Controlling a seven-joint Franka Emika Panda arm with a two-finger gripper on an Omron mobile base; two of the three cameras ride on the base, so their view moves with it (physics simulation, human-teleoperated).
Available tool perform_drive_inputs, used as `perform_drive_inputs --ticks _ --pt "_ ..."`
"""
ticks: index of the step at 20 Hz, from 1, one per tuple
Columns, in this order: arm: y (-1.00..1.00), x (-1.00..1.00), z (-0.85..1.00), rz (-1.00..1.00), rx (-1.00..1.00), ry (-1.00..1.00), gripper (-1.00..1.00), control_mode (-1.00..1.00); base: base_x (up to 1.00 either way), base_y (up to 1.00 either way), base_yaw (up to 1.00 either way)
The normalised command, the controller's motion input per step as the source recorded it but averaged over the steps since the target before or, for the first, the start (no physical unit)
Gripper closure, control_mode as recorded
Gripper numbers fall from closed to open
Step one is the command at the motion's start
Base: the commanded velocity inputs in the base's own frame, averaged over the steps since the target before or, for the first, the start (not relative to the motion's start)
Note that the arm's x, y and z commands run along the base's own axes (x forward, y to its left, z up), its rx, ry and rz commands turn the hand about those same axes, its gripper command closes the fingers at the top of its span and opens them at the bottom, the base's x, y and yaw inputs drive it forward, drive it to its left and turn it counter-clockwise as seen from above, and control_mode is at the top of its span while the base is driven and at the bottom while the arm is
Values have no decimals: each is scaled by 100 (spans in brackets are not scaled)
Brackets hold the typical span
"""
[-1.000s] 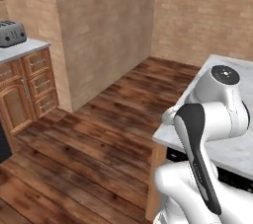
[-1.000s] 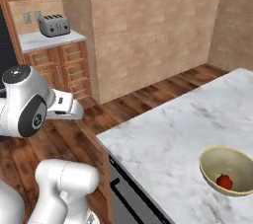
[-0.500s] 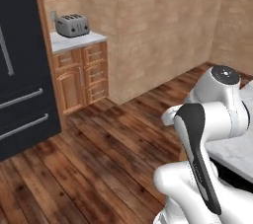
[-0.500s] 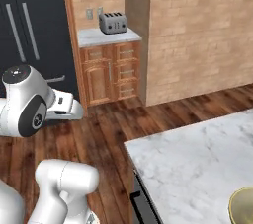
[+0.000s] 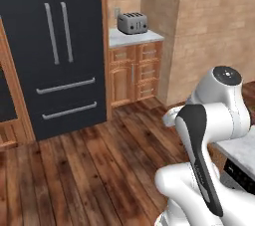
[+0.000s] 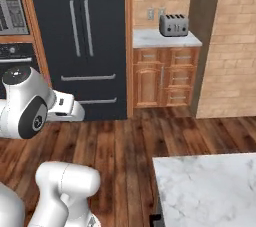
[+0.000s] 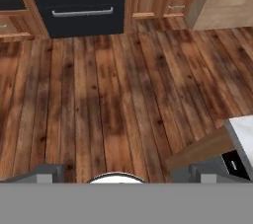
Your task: Pick the bell peppers from the cabinet and place them in one bowl. Pick the mushroom from the sink and place it in the other bowl.
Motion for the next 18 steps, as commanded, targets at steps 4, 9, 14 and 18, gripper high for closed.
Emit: perform_drive_inputs --ticks 4,9,14,18 --pt "0 0 0 0 0 0 -100 100 0 3 50" --pt "0 0 0 0 0 0 -100 100 0 2 50" --pt "0 0 0 0 0 0 -100 100 0 3 50" --pt "0 0 0 0 0 0 -100 100 0 2 50"
